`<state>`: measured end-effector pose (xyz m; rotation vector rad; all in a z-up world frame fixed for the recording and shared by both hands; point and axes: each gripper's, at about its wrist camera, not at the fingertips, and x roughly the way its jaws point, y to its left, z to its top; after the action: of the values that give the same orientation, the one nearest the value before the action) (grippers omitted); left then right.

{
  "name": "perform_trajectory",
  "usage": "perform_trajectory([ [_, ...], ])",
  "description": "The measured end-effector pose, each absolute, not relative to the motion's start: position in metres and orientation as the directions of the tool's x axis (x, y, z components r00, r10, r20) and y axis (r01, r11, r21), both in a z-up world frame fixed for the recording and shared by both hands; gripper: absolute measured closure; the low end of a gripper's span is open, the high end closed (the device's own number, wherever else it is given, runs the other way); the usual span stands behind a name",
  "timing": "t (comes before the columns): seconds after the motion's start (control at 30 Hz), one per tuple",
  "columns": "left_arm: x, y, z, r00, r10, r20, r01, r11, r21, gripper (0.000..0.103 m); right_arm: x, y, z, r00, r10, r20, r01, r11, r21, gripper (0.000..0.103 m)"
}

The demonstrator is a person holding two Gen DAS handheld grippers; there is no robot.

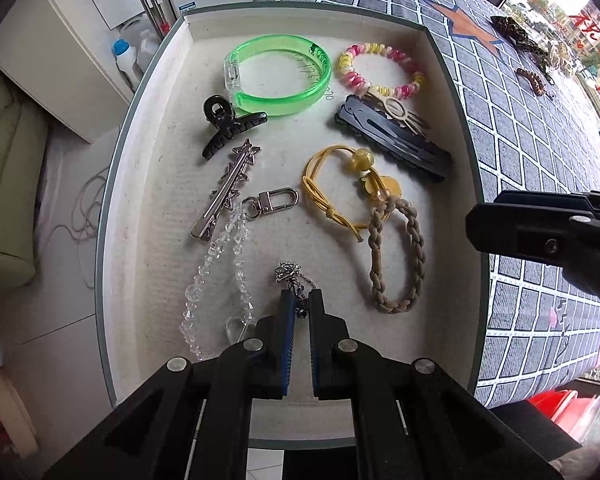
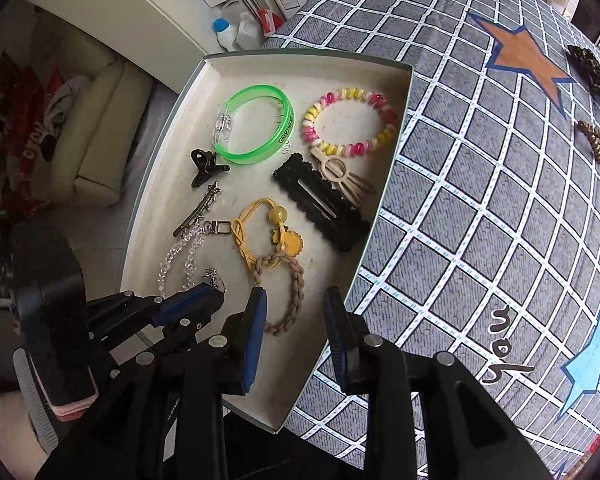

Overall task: Organize jewelry
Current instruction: 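Carry the silver charm and braided bracelet to the tray and open both tools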

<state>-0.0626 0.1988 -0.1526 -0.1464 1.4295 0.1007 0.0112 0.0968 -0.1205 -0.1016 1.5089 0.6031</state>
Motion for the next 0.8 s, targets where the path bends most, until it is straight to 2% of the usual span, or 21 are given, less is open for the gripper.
perform_trajectory([
  [0.53,-0.061,0.194,-0.145,0.119,0.028,-0.992,-0.145,0.989,0.011,0.087,0.005,0.063,-0.113,-0.056,0.292,-0.955,-0.388,0.875,0.290,0.070],
  [0.6,-0.061,0.196,-0.142,0.122,0.037,-0.992,-0.157,0.987,0.017,0.040,0.005,0.062,-0.113,-0.058,0.292,-0.955,-0.384,0.876,0.292,0.070],
  [0.63,-0.061,0.199,-0.138,0.142,0.053,-0.989,-0.172,0.985,0.028,0.011,0.005,0.062,-0.112,-0.058,0.292,-0.955,-0.383,0.876,0.292,0.070],
  [0.8,-0.057,0.202,-0.126,0.173,0.058,-0.983,-0.168,0.985,0.029,0.011,0.006,0.061,-0.113,-0.057,0.293,-0.954,-0.376,0.879,0.293,0.070],
])
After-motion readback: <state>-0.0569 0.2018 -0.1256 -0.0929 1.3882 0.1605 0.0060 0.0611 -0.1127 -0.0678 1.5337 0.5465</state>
